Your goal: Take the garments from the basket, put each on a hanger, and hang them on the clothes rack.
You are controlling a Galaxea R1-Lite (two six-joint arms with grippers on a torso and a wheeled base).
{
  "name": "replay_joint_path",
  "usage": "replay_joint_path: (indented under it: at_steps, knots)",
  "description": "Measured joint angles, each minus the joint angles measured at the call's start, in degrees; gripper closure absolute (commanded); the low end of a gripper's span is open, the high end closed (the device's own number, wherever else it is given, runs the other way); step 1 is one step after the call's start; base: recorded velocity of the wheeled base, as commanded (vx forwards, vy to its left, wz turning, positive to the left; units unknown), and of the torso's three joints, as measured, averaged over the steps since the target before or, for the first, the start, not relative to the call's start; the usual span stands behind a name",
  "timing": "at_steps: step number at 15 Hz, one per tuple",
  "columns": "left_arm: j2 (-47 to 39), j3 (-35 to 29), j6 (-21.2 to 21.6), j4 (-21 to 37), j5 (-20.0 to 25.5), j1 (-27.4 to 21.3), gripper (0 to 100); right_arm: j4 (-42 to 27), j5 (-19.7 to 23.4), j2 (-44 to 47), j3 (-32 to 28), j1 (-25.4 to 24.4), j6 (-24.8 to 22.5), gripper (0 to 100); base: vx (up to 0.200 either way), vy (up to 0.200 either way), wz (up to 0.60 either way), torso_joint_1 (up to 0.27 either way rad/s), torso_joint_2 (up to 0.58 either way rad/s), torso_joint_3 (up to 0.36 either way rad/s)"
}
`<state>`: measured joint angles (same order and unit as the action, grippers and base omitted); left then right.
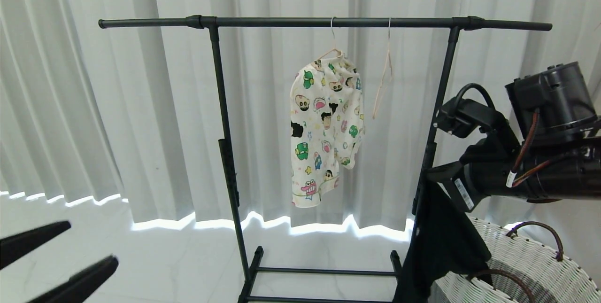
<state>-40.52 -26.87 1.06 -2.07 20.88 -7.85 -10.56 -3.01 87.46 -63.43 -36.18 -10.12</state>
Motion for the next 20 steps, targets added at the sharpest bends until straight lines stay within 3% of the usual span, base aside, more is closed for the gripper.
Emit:
replay_joint_path:
  at_steps: [4, 6, 8, 9, 12, 16, 20]
  knots:
    - [-19.42, -8.72, -0.74, -12.0, 0.07, -8.79, 0, 0.11, 7.55, 1.18, -6.86, -2.32, 1.63, 100, 0.0, 0.0, 0.0, 0.0, 0.0, 0.0]
    - [-26.61, -10.73, -0.82, -14.31, 0.16, -13.9, 0, 0.11, 9.02, 1.84, -9.29, -4.34, 4.35, 100, 0.0, 0.0, 0.0, 0.0, 0.0, 0.0]
    - [-31.17, -12.79, -0.88, -14.73, 2.33, -17.4, 0, 0.09, 11.72, 2.32, -11.22, -6.51, 6.24, 100, 0.0, 0.0, 0.0, 0.0, 0.0, 0.0]
    - [-33.12, -13.42, -0.9, -14.75, 5.67, -18.53, 0, 0.11, 13.04, 2.51, -12.03, -7.28, 6.42, 100, 0.0, 0.0, 0.0, 0.0, 0.0, 0.0]
    - [-37.06, -13.65, -0.93, -14.76, 9.72, -19.85, 0, 0.71, 13.79, 3.01, -13.31, -9.52, 7.01, 100, 0.0, 0.0, 0.0, 0.0, 0.0, 0.0]
    - [-42.69, -15.47, -1.06, -14.84, 9.96, -23.08, 0, 6.02, 13.59, 4.17, -13.71, -11.95, 8.81, 100, 0.0, 0.0, 0.0, 0.0, 0.0, 0.0]
    - [-47.35, -17.83, -2.62, -14.87, 9.79, -27.17, 0, 6.11, 13.57, 5.1, -13.78, -12.63, 8.84, 100, 0.0, 0.0, 0.0, 0.0, 0.0, 0.0]
